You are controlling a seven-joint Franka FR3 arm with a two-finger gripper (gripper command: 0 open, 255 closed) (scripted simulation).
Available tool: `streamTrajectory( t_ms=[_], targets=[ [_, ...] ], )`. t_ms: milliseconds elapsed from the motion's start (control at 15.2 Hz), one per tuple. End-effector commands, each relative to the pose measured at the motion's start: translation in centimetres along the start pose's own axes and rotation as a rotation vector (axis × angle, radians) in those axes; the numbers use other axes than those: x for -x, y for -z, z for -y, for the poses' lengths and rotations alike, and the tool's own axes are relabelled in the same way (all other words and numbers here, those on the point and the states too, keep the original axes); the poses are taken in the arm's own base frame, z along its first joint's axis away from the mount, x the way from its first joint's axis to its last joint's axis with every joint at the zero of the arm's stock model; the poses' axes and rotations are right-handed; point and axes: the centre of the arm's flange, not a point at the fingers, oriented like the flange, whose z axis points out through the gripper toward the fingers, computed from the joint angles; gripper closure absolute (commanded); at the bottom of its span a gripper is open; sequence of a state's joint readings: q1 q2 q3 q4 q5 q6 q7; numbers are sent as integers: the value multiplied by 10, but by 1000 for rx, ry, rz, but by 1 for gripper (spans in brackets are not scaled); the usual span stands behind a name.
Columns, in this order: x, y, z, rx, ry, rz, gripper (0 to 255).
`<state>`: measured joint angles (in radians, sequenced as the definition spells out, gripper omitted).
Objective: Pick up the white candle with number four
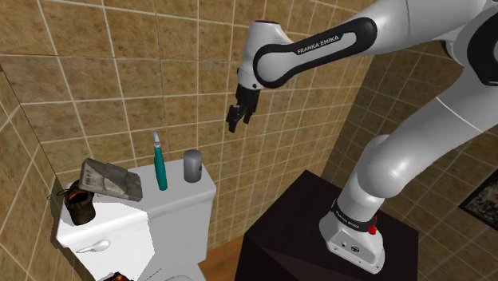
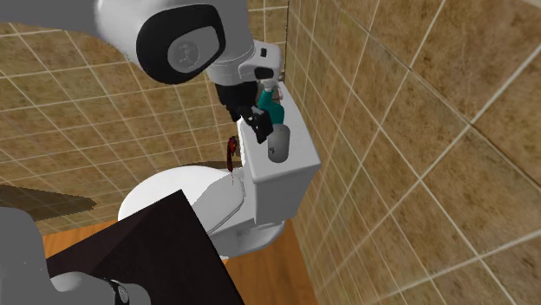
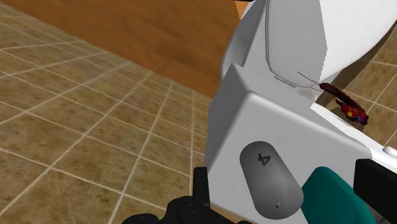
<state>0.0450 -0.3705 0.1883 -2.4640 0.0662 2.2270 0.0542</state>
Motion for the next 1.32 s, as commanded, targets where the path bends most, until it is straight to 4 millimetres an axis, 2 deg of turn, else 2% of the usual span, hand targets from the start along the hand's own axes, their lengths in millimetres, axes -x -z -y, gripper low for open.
streamTrajectory(
  t_ms=[0,924,1254],
  targets=[
    [-14,-20,10,11,9,-8,0],
    [-111,-163,79,95,69,-49,0],
    [-110,-187,81,97,71,-50,0]
  ],
)
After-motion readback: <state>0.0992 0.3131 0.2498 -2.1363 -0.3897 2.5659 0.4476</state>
